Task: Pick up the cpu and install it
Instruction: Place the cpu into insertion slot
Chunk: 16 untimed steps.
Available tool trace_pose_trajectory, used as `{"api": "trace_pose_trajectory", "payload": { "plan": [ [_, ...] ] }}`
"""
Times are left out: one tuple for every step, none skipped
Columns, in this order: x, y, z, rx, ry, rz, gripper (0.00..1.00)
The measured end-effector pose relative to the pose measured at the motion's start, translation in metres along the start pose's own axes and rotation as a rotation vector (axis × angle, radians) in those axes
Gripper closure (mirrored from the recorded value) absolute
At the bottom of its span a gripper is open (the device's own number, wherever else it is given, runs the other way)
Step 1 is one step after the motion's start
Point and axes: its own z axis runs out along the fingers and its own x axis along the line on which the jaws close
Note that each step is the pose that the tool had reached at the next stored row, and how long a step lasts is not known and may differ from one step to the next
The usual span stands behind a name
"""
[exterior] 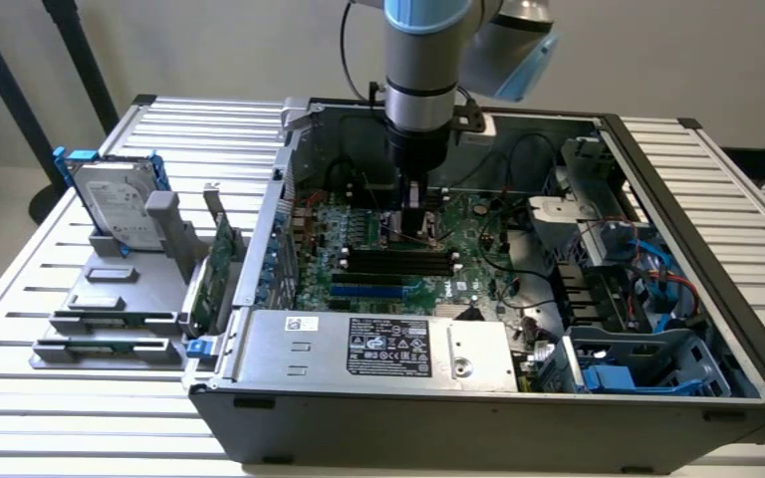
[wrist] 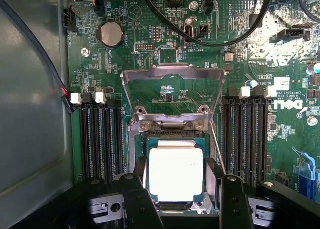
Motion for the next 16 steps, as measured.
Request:
{"api": "trace_pose_trajectory", "payload": {
  "plan": [
    [0.0000,-0.0001,0.0005,-0.0010,0.0004,0.000,0.45],
    [-0.0001,-0.0003,0.0008,-0.0016,0.0008,0.000,0.45],
    [-0.0001,-0.0006,0.0012,-0.0022,0.0009,0.000,0.45],
    [-0.0001,-0.0010,0.0015,-0.0028,0.0009,0.000,0.45],
    [-0.0001,-0.0015,0.0019,-0.0033,0.0011,0.000,0.45],
    [-0.0001,-0.0019,0.0023,-0.0037,0.0012,0.000,0.45],
    [0.0000,-0.0018,0.0027,-0.0039,0.0014,0.000,0.45],
    [0.0002,-0.0018,0.0031,-0.0039,0.0014,0.000,0.45],
    [0.0004,-0.0019,0.0035,-0.0038,0.0013,0.000,0.45],
    [0.0006,-0.0020,0.0040,-0.0039,0.0015,0.001,0.45],
    [0.0007,-0.0020,0.0046,-0.0039,0.0016,0.001,0.45],
    [0.0009,-0.0020,0.0051,-0.0039,0.0016,0.001,0.45],
    [0.0011,-0.0021,0.0056,-0.0039,0.0016,0.002,0.45],
    [0.0012,-0.0021,0.0060,-0.0039,0.0015,0.002,0.45],
    [0.0012,-0.0021,0.0064,-0.0039,0.0015,0.002,0.45],
    [0.0013,-0.0021,0.0067,-0.0039,0.0015,0.002,0.45]
  ]
}}
